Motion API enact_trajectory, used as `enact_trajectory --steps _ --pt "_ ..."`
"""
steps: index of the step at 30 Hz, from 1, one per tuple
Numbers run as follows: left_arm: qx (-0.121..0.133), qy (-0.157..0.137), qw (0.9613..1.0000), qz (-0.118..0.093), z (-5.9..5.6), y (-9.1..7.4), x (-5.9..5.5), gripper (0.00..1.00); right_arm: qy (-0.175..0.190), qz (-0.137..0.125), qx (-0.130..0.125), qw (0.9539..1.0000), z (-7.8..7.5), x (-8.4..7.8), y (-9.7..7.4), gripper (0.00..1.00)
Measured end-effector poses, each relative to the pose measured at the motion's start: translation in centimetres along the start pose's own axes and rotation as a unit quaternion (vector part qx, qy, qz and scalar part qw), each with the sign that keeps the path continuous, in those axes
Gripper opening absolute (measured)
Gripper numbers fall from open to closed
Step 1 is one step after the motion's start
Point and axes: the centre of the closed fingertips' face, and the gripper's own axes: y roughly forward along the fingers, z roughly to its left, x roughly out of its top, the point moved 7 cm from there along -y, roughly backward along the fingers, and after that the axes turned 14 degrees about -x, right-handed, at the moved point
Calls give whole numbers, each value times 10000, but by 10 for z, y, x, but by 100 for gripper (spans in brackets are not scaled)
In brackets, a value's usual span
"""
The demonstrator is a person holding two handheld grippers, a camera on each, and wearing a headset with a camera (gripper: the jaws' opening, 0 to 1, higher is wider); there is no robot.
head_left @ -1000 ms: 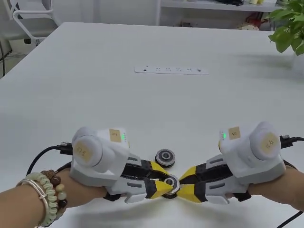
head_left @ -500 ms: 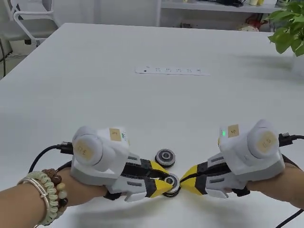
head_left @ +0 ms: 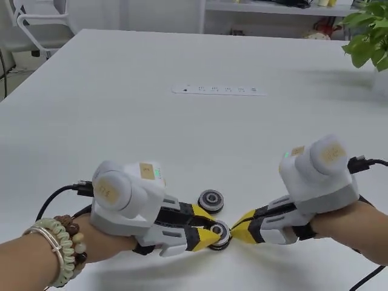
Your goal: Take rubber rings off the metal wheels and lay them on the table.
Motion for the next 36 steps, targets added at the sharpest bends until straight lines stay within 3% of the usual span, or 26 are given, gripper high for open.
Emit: enact_trajectory --steps 3,8,11,14,17,22,36 --pt "2 -4 10000 -9 0 0 0 14 635 69 107 9979 -1 0 -2 0" --pt "1 -11 10000 -30 0 0 0 14 775 104 153 9968 -2 -1 -2 0" --pt "2 -11 10000 -36 0 0 0 14 1076 112 223 9939 -2 0 -3 0" --pt "-5 -20 10000 -49 1 0 0 14 1533 44 367 9875 1 3 -5 0" --pt "-14 -26 10000 -60 1 0 0 14 1560 89 369 9870 2 1 -6 0" --pt "-13 -13 10000 -53 1 1 0 14 1991 81 502 9787 5 0 -6 0" --pt "10 -37 10000 -60 1 1 0 14 2297 84 616 9713 7 3 -7 0"
